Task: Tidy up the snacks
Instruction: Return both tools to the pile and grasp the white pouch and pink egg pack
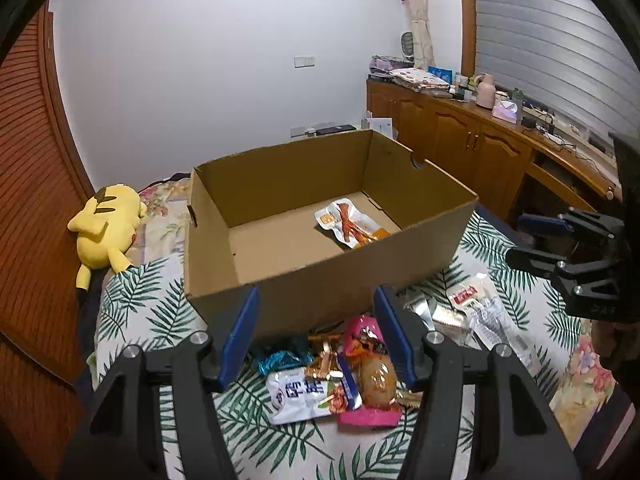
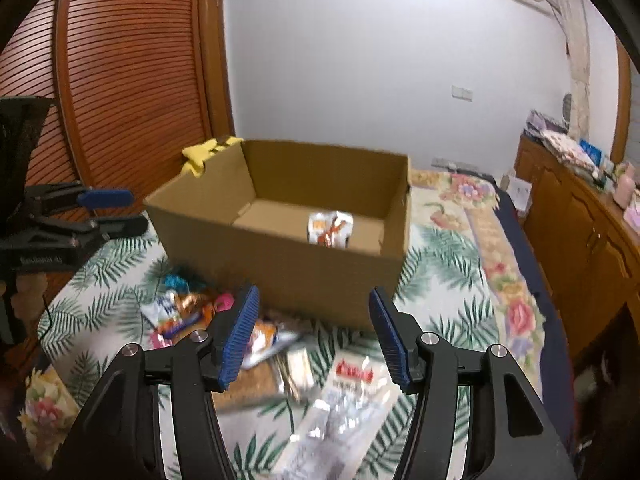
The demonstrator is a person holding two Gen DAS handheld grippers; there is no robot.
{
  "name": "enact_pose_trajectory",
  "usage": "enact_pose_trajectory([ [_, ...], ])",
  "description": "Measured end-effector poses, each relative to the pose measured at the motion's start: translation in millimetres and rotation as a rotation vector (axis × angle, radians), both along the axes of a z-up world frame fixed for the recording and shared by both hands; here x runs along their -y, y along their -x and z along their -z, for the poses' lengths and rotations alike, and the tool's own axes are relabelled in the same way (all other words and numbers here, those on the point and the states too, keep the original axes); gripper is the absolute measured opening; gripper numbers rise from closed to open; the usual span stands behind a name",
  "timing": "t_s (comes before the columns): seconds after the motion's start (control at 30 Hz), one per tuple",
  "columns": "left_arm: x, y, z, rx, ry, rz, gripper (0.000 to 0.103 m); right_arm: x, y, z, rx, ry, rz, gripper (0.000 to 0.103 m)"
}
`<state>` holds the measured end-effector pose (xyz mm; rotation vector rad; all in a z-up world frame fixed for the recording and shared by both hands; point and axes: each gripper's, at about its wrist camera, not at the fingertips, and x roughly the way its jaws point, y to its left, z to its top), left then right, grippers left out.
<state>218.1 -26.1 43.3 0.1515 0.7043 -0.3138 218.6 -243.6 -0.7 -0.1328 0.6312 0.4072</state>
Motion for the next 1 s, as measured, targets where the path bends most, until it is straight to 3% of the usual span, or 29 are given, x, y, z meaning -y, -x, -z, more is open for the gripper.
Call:
enact_pose_trajectory([
  [0.63, 22, 20, 67, -0.134, 0.038, 0.099, 0.059, 33, 13, 102, -0.199, 0.029, 0.098, 0.065],
  [1.0, 41, 4, 93, -0.194, -0.021, 0.14, 0.059, 40, 7, 116, -0.225, 0.015, 0.094, 0.072],
])
